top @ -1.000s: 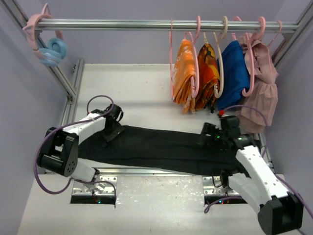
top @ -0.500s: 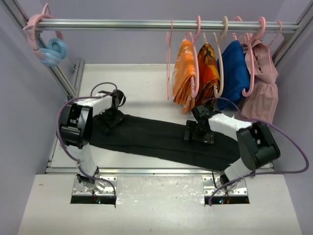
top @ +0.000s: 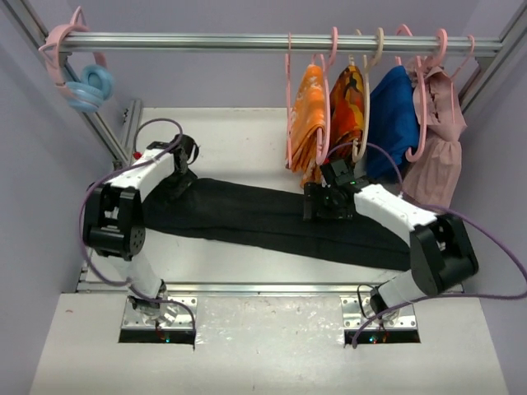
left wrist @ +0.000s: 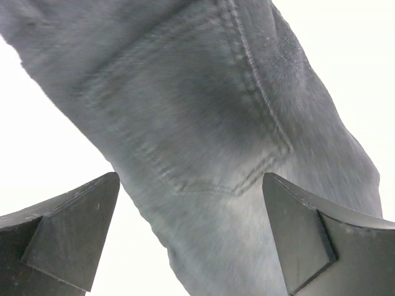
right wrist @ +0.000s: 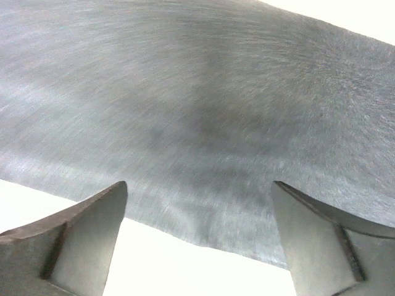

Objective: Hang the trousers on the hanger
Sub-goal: Fold the trousers at the center of the board.

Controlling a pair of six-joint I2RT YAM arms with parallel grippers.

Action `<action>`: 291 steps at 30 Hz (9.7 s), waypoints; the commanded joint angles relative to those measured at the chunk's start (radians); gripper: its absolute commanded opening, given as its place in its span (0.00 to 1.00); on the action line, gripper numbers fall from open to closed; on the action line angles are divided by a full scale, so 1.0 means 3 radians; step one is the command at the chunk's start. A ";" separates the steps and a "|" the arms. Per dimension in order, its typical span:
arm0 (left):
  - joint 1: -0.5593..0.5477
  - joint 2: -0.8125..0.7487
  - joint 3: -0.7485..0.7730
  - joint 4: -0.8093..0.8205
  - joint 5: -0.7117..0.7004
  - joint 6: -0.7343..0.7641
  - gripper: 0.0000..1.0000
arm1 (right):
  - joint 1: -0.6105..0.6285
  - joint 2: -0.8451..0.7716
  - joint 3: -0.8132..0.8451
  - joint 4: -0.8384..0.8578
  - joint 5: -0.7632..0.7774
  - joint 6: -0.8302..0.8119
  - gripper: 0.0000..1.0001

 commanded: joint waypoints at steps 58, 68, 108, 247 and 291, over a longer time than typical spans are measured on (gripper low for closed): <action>-0.0123 -0.3066 -0.1587 0.1151 0.1048 0.1537 1.00 | 0.1038 0.0308 -0.0435 0.0488 0.1117 -0.1096 0.13; -0.0122 -0.3051 -0.1607 0.1167 0.1033 0.1527 1.00 | 0.1074 -0.0087 -0.0348 0.0236 0.1204 -0.1047 0.00; -0.0395 -0.2355 -0.2480 0.1544 0.1196 0.0122 1.00 | 0.1800 -0.0711 -0.0559 -0.0720 0.1024 -0.0368 0.00; 0.0833 -0.1169 -0.0473 0.0102 -0.0114 0.0000 1.00 | -0.2217 -0.2965 -0.1886 -0.0576 -0.0704 0.0849 0.98; -0.0466 -0.1435 -0.1406 0.0369 -0.0140 -0.0326 1.00 | -0.1494 -0.1545 -0.1220 0.0101 -0.0449 0.0077 0.99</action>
